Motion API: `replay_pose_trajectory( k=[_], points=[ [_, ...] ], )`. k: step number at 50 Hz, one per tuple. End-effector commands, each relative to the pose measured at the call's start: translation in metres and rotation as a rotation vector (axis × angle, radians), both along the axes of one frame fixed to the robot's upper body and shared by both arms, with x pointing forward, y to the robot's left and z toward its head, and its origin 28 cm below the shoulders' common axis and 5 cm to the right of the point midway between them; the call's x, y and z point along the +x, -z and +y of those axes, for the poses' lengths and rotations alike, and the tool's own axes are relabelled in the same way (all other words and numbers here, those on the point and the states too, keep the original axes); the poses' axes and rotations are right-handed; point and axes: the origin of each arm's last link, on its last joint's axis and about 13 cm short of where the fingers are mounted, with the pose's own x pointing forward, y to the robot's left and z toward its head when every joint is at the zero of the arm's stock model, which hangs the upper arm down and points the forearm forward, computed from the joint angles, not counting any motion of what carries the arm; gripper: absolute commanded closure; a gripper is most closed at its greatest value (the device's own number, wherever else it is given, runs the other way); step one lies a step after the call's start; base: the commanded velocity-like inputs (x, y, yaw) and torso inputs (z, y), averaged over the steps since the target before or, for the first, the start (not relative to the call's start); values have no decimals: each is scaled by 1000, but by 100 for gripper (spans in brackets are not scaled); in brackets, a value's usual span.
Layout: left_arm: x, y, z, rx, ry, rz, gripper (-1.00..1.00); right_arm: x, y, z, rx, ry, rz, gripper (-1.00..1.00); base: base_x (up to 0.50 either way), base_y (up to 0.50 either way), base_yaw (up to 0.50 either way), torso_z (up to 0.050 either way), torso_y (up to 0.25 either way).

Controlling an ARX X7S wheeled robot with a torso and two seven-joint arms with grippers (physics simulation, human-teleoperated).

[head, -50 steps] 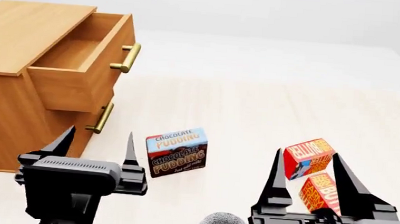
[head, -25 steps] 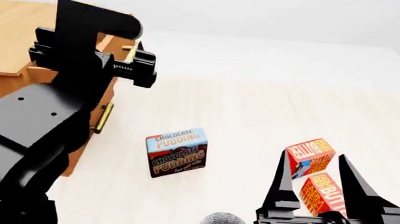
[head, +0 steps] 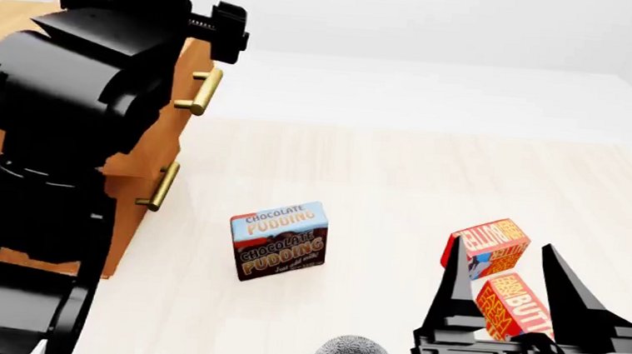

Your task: Put the bowl in the top drawer of the cabinet.

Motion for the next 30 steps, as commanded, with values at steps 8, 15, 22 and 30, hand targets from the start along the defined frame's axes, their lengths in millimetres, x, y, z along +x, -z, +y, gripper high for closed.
replay_pose_trajectory(
  k=[8,15,22,30],
  points=[
    [41,-1,16,-63,-214,359,-100,1,0,-4,14,5,1,-100,0,0,0,0,0],
    [35,1,21,-75,-267,455,-100,2,1,-5,16,5,3,-100,0,0,0,0,0],
    [31,-5,21,-84,-264,488,-100,2,1,-5,15,4,3,-100,0,0,0,0,0],
    [30,-4,23,-94,-249,511,-100,1,0,-5,16,3,-1,-100,0,0,0,0,0]
  ],
)
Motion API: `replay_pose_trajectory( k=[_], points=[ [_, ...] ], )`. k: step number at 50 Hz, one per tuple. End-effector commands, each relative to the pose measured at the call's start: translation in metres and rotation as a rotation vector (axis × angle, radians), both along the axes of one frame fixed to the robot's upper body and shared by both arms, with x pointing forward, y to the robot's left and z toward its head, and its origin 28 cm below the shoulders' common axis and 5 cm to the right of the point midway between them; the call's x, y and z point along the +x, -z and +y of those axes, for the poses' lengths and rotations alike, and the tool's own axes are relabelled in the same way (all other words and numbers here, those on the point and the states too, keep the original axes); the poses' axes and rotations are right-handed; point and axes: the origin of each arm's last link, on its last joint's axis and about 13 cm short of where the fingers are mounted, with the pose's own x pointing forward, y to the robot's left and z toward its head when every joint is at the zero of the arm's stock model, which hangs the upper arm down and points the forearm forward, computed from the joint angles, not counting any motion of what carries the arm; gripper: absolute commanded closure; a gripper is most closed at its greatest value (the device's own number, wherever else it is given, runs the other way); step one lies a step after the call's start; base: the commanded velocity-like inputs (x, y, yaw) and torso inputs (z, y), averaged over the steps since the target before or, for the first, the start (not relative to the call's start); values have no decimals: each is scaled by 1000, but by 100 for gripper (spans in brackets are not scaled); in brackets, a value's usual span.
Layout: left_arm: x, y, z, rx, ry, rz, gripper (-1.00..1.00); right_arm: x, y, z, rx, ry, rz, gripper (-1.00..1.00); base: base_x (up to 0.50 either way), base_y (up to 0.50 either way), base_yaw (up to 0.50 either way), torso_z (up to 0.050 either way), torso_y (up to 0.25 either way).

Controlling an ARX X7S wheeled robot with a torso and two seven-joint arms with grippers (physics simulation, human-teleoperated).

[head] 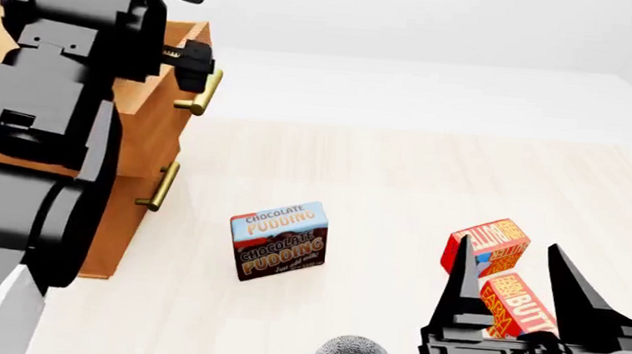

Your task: Put the bowl in the top drawer of the cabinet.

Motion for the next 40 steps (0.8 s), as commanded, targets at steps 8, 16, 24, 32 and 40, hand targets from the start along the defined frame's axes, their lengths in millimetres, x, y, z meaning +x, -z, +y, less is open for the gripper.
replay_pose_trajectory(
  k=[8,16,24,32,40],
  points=[
    [-4,4,4,-23,-1,90,-100,-1,-1,0,2,-2,-6,-100,0,0,0,0,0],
    [-5,8,-1,-101,71,134,-100,-2,-4,1,0,-2,-11,-100,0,0,0,0,0],
    [-7,10,-4,-151,117,170,-100,-5,-7,1,0,-4,-17,-100,0,0,0,0,0],
    [-8,15,-8,-157,153,209,-100,-5,-7,2,2,-6,-18,-100,0,0,0,0,0],
    [-8,19,-10,-143,179,236,-100,-5,-7,2,6,-5,-19,-100,0,0,0,0,0]
  ],
)
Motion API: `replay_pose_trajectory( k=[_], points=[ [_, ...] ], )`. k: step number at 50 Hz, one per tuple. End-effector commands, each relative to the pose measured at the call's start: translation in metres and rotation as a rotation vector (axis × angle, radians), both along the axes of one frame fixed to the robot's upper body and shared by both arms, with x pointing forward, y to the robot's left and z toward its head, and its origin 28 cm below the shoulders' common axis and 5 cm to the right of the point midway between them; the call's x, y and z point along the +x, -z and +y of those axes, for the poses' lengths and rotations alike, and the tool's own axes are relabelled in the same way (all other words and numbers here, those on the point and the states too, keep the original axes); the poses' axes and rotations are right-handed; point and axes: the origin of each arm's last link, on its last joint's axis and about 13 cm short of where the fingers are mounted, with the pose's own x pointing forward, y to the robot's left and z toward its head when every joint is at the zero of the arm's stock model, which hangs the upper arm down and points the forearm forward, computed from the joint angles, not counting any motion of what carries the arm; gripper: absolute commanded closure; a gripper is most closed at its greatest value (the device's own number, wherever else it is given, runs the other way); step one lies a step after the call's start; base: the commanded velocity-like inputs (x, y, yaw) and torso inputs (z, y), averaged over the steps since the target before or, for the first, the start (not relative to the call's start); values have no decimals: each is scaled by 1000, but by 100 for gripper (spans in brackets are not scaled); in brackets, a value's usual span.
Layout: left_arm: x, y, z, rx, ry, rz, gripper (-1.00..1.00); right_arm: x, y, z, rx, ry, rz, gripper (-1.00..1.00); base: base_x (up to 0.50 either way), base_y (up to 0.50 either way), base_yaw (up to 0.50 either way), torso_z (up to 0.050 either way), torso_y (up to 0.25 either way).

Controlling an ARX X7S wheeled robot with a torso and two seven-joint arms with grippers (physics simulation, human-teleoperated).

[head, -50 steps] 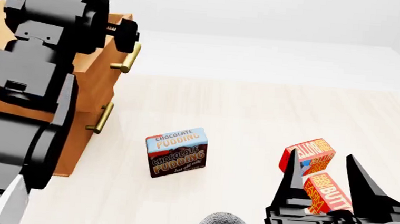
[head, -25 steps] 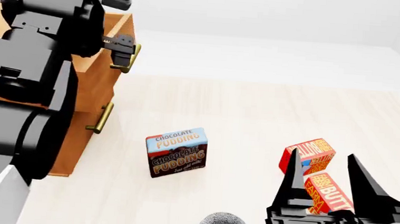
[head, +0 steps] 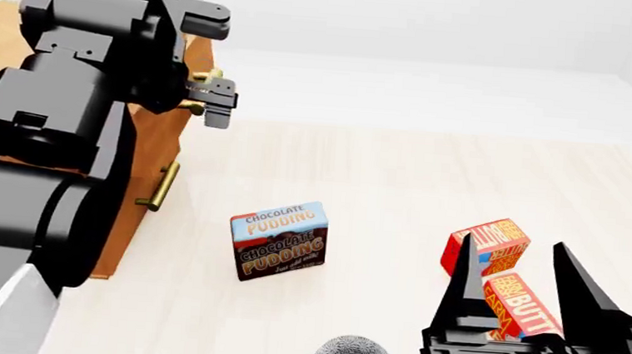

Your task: Put the bowl in the top drawer of the cabinet.

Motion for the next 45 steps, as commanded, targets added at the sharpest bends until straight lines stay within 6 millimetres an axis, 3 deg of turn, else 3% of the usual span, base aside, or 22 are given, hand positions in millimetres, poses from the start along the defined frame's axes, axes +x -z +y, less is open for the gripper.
replay_pose_trajectory(
  k=[1,18,32,45],
  points=[
    [-1,6,-5,-5,47,41,-100,0,0,1,4,-1,-1,-100,0,0,0,0,0],
    [-1,1,-23,-38,126,24,-100,-2,-1,1,6,-3,-4,-100,0,0,0,0,0],
    [-11,-16,-43,-169,210,-24,-100,-6,-6,1,2,-4,-14,-100,0,0,0,0,0],
    [-20,-16,-65,-212,268,-25,-100,-8,-7,-1,-2,-5,-19,-100,0,0,0,0,0]
  ],
)
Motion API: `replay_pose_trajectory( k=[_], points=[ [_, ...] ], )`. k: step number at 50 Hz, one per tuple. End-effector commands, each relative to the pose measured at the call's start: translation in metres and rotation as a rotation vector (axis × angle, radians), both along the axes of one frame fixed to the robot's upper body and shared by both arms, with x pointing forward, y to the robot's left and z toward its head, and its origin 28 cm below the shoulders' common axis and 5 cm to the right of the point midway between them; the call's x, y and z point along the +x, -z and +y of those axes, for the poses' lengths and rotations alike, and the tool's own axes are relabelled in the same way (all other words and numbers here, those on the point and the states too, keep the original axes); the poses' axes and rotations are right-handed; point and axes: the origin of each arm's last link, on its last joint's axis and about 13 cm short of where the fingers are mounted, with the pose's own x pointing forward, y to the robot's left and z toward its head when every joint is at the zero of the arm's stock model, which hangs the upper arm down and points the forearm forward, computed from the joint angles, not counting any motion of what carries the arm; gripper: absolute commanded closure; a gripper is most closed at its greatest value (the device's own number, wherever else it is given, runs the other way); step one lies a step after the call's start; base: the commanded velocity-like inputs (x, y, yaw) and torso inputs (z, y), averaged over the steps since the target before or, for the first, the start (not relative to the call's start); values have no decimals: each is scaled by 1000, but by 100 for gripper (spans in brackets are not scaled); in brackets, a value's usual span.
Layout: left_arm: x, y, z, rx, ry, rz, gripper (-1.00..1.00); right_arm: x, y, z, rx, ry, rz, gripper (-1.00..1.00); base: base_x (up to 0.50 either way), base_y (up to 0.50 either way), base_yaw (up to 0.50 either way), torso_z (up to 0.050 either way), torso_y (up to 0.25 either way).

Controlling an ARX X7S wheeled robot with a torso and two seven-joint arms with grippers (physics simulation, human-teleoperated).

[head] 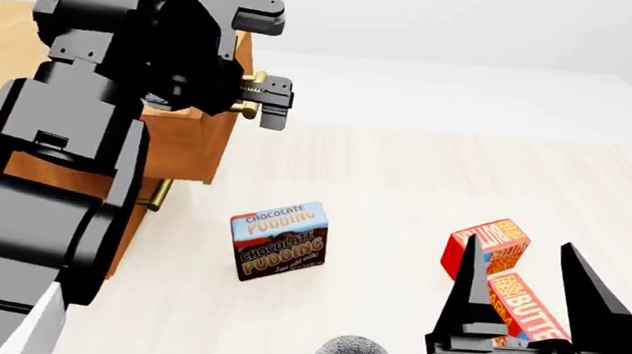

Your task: Put the bowl in the top drawer of the cabinet.

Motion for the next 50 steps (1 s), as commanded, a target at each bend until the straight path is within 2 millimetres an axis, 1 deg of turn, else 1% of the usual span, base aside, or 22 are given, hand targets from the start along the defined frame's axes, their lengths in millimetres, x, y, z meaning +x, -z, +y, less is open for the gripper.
replay_pose_trajectory(
  k=[1,5,13,32,35,41,44,50],
  points=[
    [-10,-8,-25,-89,97,-18,-100,-2,-1,-1,-2,-1,-4,-100,0,0,0,0,0],
    [-14,-10,-34,-122,129,-18,-100,-3,-1,-2,1,-1,-6,-100,0,0,0,0,0],
    [-20,-10,-45,-124,165,-20,-100,-5,-1,-3,4,-1,-9,-100,0,0,0,0,1],
    [-24,-12,-48,-168,169,-41,-100,-7,-2,-4,6,-1,-12,-100,0,0,0,0,1],
    [-24,-12,-47,-116,138,-84,-100,-6,-1,-4,5,-1,-11,-100,0,0,0,0,0],
    [-23,-11,-43,42,47,-242,-100,-6,-2,-3,5,-4,-11,-100,0,0,0,0,2],
    [-25,-15,-41,69,9,-384,-100,-6,-3,-2,1,-6,-13,-100,0,0,0,0,0],
    [-32,-22,-34,143,-83,-578,-100,-6,-5,-1,-7,-7,-14,-100,0,0,0,0,0]
  ],
)
